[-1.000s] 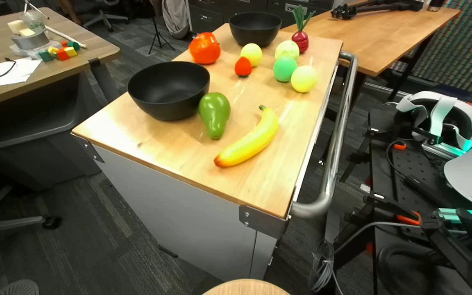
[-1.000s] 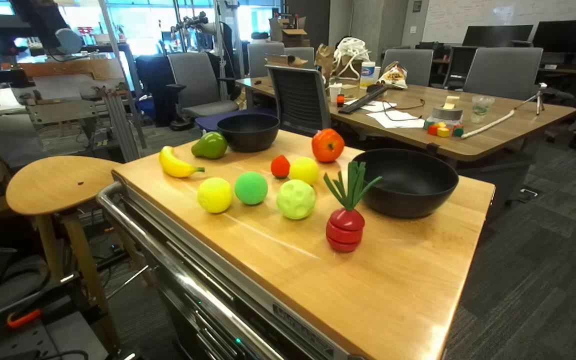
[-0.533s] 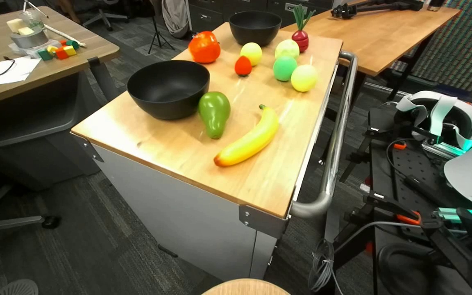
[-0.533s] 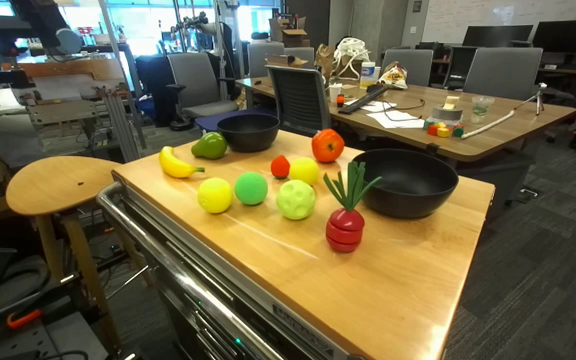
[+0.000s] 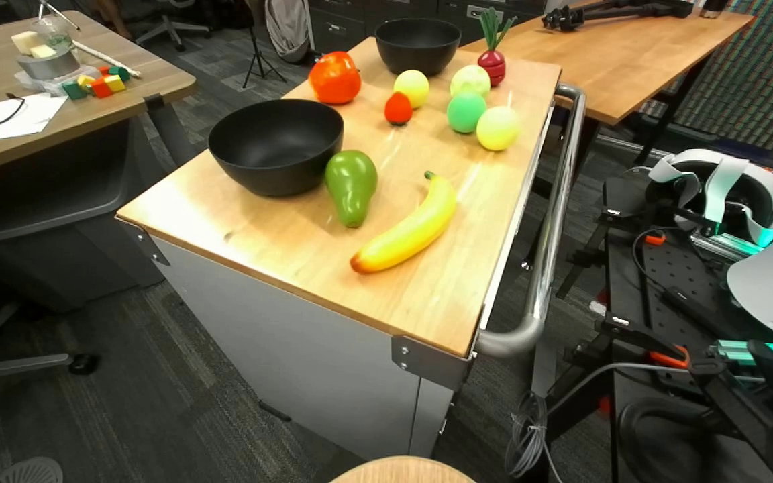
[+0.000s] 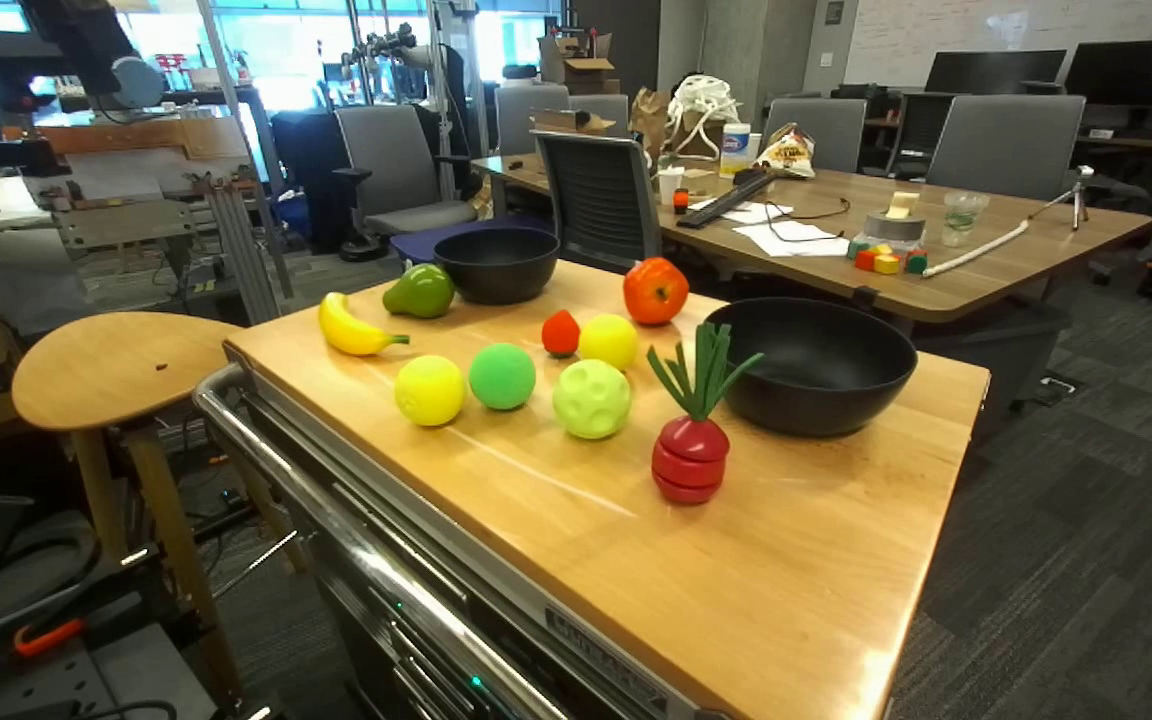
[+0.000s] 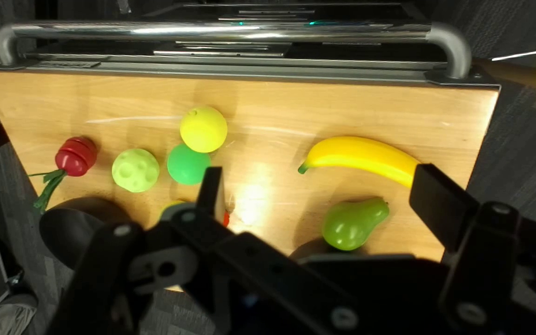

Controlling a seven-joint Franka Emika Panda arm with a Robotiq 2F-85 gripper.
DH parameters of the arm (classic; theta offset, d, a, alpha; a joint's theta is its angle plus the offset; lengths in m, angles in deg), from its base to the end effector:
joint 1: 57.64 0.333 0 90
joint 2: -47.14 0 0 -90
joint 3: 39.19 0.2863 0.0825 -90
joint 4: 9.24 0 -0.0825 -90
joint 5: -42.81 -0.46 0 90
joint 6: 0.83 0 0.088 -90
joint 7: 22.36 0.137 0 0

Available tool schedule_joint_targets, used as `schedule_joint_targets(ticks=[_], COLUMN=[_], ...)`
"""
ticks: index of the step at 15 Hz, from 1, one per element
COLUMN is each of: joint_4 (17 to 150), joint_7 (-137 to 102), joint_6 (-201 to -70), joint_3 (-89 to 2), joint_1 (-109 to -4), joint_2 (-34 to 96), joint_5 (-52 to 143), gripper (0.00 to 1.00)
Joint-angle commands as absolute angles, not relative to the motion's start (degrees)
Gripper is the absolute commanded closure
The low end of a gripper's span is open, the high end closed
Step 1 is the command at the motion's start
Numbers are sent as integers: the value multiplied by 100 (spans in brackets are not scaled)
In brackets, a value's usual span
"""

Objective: Place the fruits and vegetables in the two black bowls

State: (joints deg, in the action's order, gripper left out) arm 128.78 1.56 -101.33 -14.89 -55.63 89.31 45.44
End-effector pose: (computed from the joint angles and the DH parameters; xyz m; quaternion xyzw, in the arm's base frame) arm 0.4003 0.1894 0.4819 0.9864 -0.0231 0.0769 0.1434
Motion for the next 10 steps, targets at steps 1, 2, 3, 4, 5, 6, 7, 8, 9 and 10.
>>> schedule_joint_targets(ticks=[1,2,3,4,5,6,7,8,9,10], joint_4=[12694,12477,12129,11974,11731,11496,11221,10911,11650,11447], joint_7=[41,-83,-54,-21,-16,-36,-29,-160,-31,-115], joint_6=[-10133,-10367,-10377,-10476,-10503,-10530,-10405,-10134,-10413,-10348], joint_3=[-1836,-2077,-2310,-2491,-2709,-2955,-3152,-3358,-3124,-3290], joint_1=[-5358,-5435,-5597,-5685,-5750,-5821,-5894,-5919,-5844,-5899], joint_2=[8880,8872,8686,8541,8383,8129,7809,7453,8257,7988], joint_5=[4538,4555,4499,4434,4348,4235,4111,4002,4220,4146], gripper=[0,0,0,0,0,0,0,0,0,0])
